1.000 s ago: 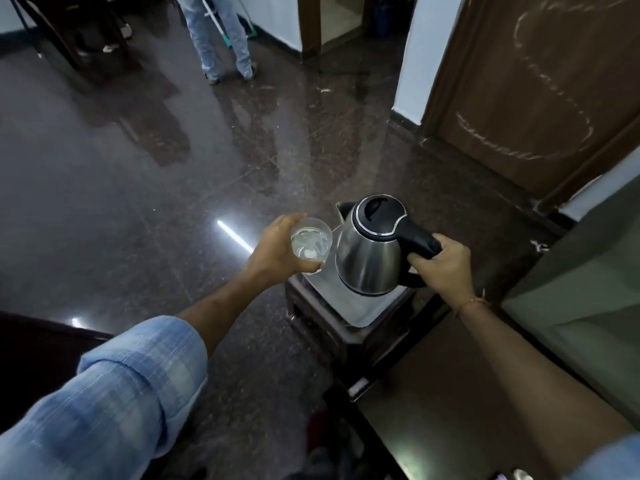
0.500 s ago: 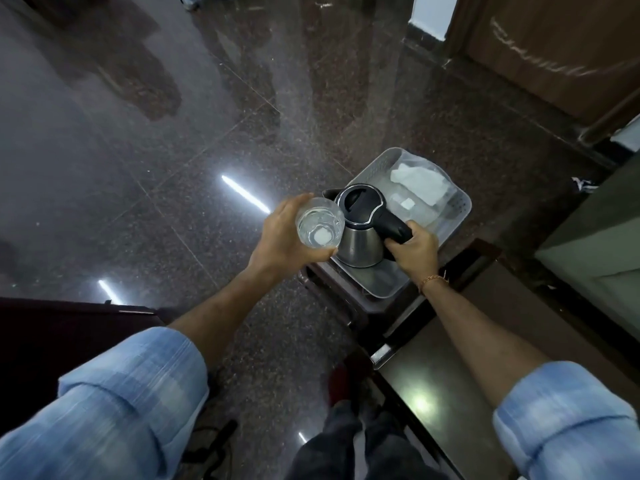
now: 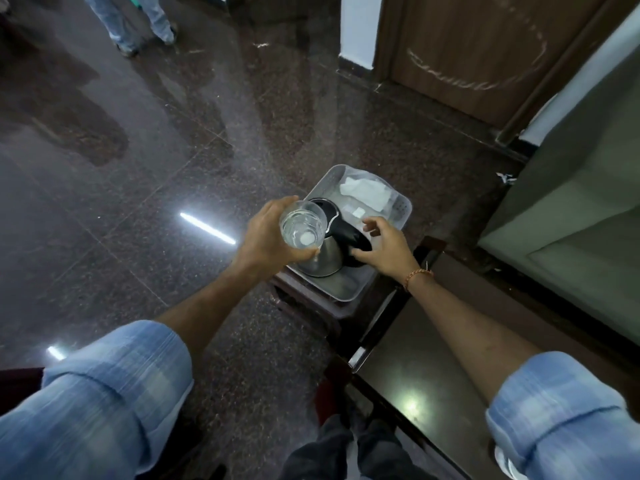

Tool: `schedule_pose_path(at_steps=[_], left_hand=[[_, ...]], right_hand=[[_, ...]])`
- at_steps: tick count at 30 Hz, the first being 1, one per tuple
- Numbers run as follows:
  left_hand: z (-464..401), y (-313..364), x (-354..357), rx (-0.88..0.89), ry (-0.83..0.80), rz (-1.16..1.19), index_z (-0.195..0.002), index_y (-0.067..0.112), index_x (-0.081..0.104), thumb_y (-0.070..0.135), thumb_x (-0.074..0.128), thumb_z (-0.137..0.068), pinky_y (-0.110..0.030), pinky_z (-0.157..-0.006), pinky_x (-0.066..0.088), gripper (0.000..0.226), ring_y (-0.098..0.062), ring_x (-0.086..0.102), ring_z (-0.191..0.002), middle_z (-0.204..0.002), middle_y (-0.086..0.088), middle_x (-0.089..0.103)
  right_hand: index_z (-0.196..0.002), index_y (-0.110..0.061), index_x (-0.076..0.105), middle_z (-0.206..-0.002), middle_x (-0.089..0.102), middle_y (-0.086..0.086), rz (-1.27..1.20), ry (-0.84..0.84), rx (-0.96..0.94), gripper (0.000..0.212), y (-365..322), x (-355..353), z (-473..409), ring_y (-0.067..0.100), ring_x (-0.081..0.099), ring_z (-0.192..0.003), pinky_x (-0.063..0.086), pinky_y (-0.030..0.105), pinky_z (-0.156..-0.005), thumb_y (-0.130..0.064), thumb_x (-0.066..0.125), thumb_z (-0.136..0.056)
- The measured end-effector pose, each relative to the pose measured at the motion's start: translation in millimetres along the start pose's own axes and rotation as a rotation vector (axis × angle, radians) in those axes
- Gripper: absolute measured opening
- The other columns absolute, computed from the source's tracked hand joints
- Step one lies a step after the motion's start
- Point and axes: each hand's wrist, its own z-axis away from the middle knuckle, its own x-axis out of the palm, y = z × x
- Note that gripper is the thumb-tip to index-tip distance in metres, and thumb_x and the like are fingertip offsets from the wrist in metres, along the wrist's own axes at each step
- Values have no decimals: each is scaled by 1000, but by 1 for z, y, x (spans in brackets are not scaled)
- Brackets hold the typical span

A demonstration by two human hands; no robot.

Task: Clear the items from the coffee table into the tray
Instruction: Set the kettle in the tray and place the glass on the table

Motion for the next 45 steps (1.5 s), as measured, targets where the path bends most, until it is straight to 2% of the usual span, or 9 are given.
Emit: schedule_pose_path(at_steps=[4,11,14,22,27,31,35,39,45], left_hand=[[-14,38,12,55,-62,18,-136,20,51,40,94,-52,-7,-91,32,97,1,46,-110,-131,5,56],[-26,146,61,301,-179,9,-135,16,51,38,94,-54,-28,-102,41,95,-16,53,-120,-132,0,57],[-28,183,85,352,-205,27,-136,13,52,33,95,-53,-24,-100,39,96,-18,53,-120,-134,-4,56],[15,306,212,468,-352,57,-133,14,56,32,95,-52,-1,-91,29,92,-7,54,-115,-130,-1,60],[52,356,299,483,-443,98,-131,19,56,36,95,-50,-7,-89,36,91,-5,56,-111,-124,7,59],[79,381,363,500,-534,116,-127,30,56,45,90,-46,-3,-87,36,89,2,55,-105,-112,23,58],[96,385,416,491,-602,72,-133,18,54,35,95,-49,-17,-97,40,95,-7,57,-113,-125,4,61],[108,376,451,503,-679,33,-135,20,51,38,94,-50,-26,-104,42,97,-10,54,-120,-132,5,56],[117,343,499,440,-733,31,-137,18,48,32,95,-51,-24,-102,41,99,-9,52,-119,-134,4,54]], right_hand=[[-132,-16,51,-125,54,0,46,73,-24,74,-14,-55,24,11,50,-114,37,19,-94,-28,83,-66],[-139,-18,46,-133,51,-1,72,296,-19,82,-3,-176,97,6,47,-122,34,19,-103,-33,83,-67],[-141,-21,43,-138,49,-2,48,325,17,84,13,-214,127,7,45,-127,34,23,-108,-34,82,-68],[-145,-21,38,-144,45,-3,52,479,171,90,111,-325,263,9,40,-134,28,21,-111,-37,81,-68],[-146,-21,36,-147,42,-5,44,510,239,89,176,-382,341,8,38,-136,28,24,-113,-38,80,-71],[-144,-20,39,-145,46,-1,29,581,276,88,214,-409,389,12,41,-135,31,29,-116,-34,82,-69],[-143,-18,42,-142,50,0,4,646,283,87,243,-413,414,9,44,-132,32,21,-111,-30,83,-68],[-146,-19,37,-143,49,-3,-64,703,353,91,267,-408,422,5,43,-132,33,23,-110,-29,83,-68],[-144,-28,35,-140,52,-10,-186,771,444,93,299,-388,428,0,45,-130,37,24,-107,-44,79,-63]])
